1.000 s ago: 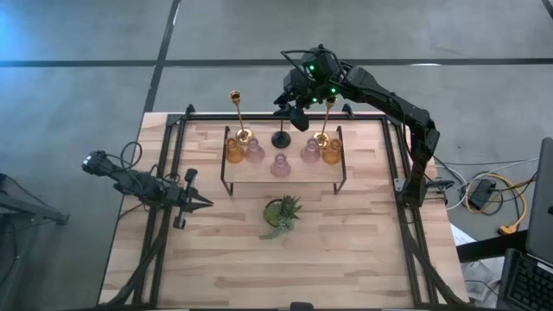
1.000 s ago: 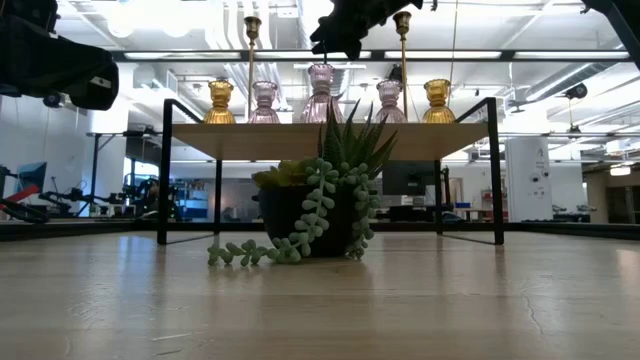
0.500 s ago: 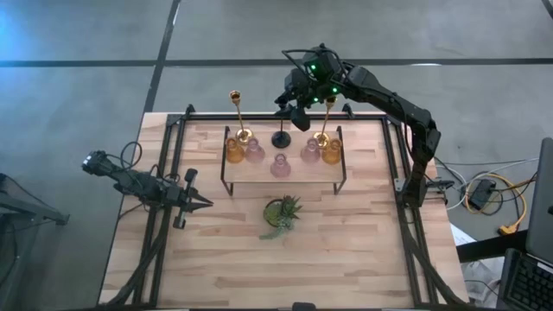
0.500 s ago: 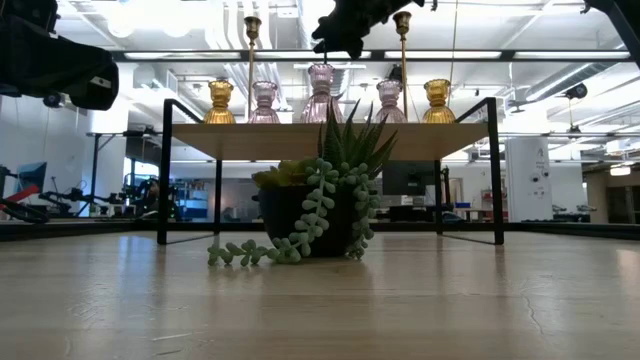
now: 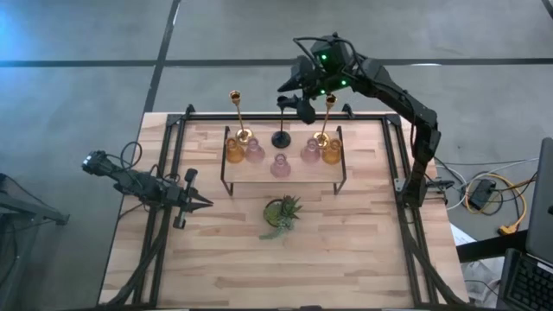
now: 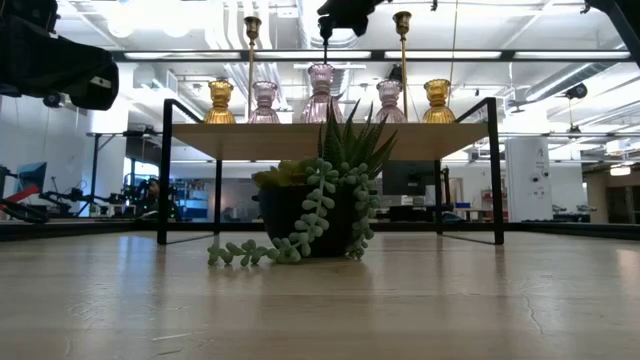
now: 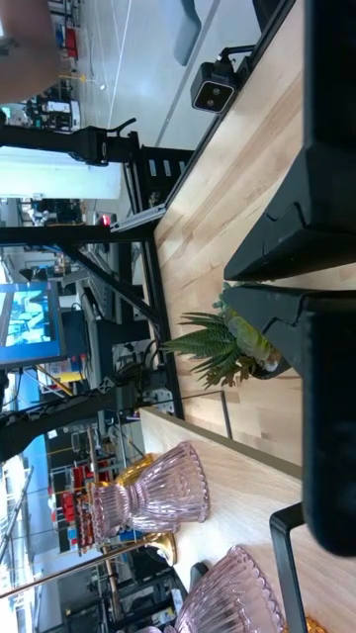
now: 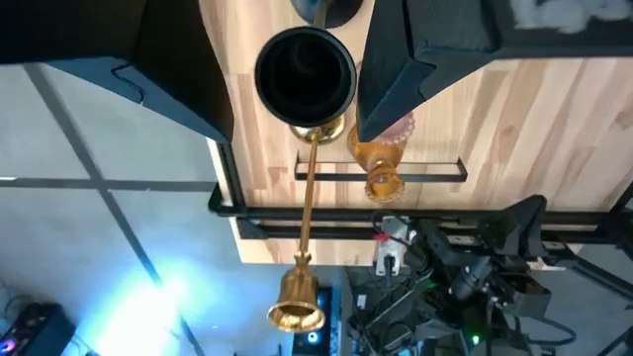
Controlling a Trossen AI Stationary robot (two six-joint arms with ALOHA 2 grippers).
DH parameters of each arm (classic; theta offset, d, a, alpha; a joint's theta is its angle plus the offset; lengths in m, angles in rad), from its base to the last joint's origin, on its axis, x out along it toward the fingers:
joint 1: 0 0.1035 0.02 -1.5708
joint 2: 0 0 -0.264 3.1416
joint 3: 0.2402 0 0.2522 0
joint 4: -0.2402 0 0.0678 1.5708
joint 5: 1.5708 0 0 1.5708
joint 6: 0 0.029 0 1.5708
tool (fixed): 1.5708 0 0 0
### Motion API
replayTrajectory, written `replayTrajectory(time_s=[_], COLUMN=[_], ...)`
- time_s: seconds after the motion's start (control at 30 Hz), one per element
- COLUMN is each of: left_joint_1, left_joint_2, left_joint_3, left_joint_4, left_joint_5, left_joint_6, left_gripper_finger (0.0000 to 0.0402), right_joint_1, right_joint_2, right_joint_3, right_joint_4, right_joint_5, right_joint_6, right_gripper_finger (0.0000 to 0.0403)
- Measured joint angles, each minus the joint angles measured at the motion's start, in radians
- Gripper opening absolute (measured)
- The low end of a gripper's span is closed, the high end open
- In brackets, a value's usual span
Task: Pick & Place candle stick holders
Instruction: Put the black candle holder on the shelf
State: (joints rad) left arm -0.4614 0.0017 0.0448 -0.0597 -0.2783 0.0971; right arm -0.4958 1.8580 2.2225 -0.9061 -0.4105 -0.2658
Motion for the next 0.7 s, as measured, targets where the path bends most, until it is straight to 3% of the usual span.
replayTrajectory(time_s=[0.47, 0.7], left_joint_1=[0.0, 0.0], left_joint_2=[0.0, 0.0], left_joint_3=[0.0, 0.0], left_joint_4=[0.0, 0.0], left_joint_5=[0.0, 0.0], left_joint_6=[0.0, 0.0], left_gripper_finger=[0.0026, 0.0026], right_joint_1=[0.004, 0.05], right_joint_2=[-0.002, -0.006], right_joint_3=[0.121, 0.134], right_joint_4=[-0.113, -0.179], right_joint_5=[0.006, 0.039], right_joint_6=[-0.091, -0.226], right_gripper_finger=[0.021, 0.021])
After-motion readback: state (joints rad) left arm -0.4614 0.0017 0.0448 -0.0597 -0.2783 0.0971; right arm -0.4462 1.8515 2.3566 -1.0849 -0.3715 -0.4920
